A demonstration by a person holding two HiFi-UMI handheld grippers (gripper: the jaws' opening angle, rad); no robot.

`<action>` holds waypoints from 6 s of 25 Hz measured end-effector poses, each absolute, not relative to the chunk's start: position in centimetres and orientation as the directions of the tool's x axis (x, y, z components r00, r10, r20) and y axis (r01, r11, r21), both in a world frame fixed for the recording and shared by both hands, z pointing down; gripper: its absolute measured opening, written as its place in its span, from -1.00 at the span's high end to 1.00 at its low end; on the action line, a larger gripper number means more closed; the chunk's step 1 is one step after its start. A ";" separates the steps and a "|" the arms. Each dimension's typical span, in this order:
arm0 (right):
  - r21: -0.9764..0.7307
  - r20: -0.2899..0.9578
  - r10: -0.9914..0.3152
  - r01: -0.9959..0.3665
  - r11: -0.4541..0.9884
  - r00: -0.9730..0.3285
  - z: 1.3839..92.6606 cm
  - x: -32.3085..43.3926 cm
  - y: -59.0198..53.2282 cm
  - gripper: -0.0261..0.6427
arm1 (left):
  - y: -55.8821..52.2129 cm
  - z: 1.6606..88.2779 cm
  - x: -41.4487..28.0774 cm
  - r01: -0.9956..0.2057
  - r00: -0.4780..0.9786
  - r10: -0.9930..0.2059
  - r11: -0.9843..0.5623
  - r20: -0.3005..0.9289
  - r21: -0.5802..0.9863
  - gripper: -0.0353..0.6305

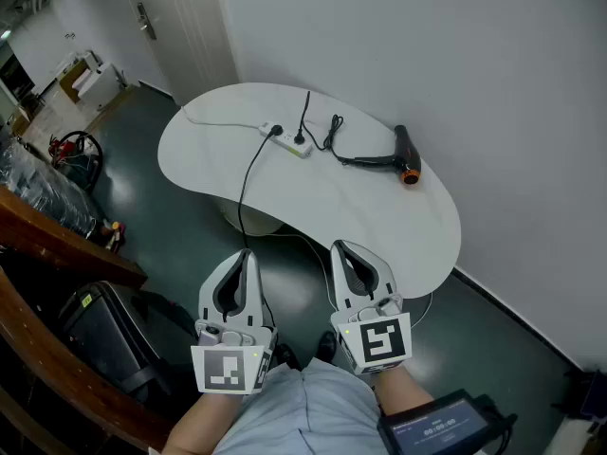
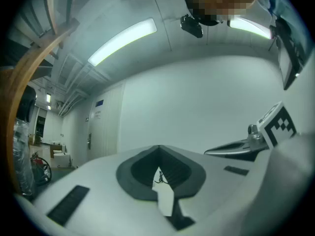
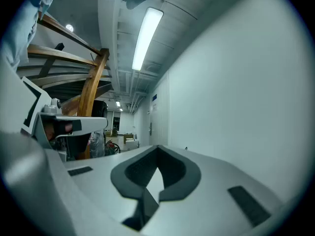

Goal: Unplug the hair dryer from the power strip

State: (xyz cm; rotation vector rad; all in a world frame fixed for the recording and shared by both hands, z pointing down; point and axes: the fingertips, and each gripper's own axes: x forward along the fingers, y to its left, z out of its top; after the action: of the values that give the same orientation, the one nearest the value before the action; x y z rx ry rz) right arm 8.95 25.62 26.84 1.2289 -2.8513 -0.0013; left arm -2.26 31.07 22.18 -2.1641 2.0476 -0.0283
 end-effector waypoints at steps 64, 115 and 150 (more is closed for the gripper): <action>-0.013 0.085 -0.843 -0.846 0.533 -0.532 28.3 0.0 4.2 0.94 | 9.1 24.5 -15.2 -0.983 0.179 -0.981 -0.176 -0.074 -0.045 0.90; -0.083 0.173 -0.778 -0.796 0.599 -0.603 34.0 -1.5 -10.7 0.93 | -7.4 28.4 -13.9 -0.981 0.188 -0.980 -0.191 0.068 -0.029 0.90; -0.156 0.277 -0.751 -0.799 0.581 -0.600 44.5 -5.9 -9.7 0.93 | -9.0 37.9 -16.0 -0.976 0.213 -0.946 -0.194 0.245 0.098 0.90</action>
State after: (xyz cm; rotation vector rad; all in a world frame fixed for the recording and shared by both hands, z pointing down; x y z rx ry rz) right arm -5.93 -9.72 44.49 1.3017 -2.6292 0.3953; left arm -15.99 -8.98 37.89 -2.6156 2.1202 -0.2206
